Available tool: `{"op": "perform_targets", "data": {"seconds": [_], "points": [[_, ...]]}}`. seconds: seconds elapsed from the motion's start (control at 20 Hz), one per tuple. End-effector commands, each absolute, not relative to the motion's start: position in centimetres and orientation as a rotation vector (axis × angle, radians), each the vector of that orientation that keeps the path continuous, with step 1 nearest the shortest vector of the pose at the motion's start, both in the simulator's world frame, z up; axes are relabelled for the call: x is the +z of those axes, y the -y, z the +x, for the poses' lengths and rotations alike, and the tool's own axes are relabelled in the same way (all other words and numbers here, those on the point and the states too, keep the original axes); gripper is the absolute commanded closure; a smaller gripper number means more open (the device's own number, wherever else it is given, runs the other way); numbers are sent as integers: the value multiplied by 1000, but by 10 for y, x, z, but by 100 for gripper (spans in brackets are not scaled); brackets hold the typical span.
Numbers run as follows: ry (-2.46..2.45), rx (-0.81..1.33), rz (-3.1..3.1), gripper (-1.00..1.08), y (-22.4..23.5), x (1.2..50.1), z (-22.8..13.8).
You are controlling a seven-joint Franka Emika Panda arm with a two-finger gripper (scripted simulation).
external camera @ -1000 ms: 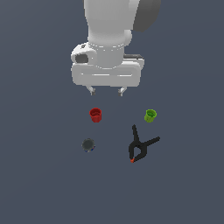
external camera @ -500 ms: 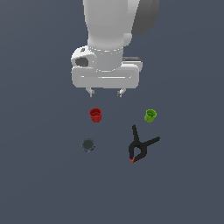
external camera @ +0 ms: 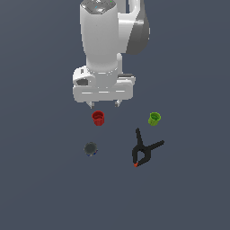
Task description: Pick up a designated object from a clutter of objects.
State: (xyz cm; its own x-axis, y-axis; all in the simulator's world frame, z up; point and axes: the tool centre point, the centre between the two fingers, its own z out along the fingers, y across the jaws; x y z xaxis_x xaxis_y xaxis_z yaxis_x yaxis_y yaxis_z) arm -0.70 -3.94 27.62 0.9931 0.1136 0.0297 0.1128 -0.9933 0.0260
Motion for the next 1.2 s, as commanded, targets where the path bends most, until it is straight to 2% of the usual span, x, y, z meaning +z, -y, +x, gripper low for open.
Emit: {"op": "perform_targets", "data": {"seconds": [0.0, 0.65, 1.15], "points": [[-232, 43, 3113, -92, 47, 255, -14], [-550, 15, 3090, -92, 84, 144, -75], [-685, 2, 3066, -92, 98, 103, -114]]}}
